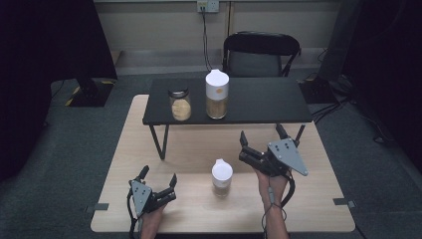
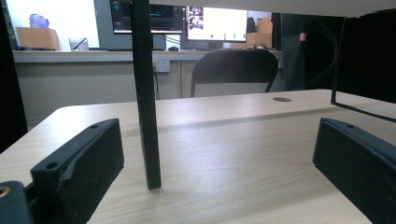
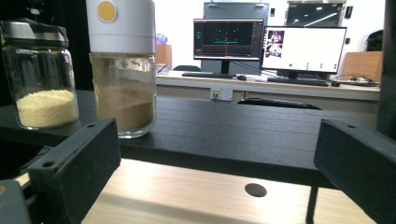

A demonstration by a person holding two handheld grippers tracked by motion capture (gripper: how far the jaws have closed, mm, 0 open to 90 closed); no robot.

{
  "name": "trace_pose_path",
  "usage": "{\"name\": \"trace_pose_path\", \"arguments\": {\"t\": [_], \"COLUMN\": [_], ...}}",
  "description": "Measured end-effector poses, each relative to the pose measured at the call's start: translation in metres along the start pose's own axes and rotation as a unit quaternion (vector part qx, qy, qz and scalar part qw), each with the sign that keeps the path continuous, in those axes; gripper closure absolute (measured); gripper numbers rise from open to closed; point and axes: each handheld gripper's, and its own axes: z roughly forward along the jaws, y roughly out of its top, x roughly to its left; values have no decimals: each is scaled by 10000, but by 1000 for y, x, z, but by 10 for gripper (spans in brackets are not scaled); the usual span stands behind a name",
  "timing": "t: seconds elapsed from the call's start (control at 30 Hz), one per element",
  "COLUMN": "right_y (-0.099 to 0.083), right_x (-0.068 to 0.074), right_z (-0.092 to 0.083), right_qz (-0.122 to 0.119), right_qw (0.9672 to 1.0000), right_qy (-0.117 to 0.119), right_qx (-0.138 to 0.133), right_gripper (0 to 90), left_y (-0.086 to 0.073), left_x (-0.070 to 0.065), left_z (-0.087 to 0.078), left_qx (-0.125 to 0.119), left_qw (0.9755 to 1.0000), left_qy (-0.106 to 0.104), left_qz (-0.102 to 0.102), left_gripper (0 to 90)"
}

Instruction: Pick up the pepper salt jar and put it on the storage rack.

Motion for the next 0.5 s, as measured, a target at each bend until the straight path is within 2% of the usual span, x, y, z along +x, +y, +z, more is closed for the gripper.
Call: {"name": "trace_pose_path", "arguments": {"t": [0.3, 0.5], "right_y": [-8, -15], "right_x": [-7, -9], "right_z": [-13, -20], "right_qz": [-36, -47], "right_qw": [9999, 9999], "right_qy": [-125, -126], "right_qx": [-20, -42], "right_gripper": [0, 0], "left_y": [0, 0], "left_x": [0, 0], "left_z": [0, 0], "left_qx": [1, 2], "left_qw": [10000, 10000], "left_qy": [0, 8], "left_qz": [2, 1], "left_gripper": [13, 13]}}
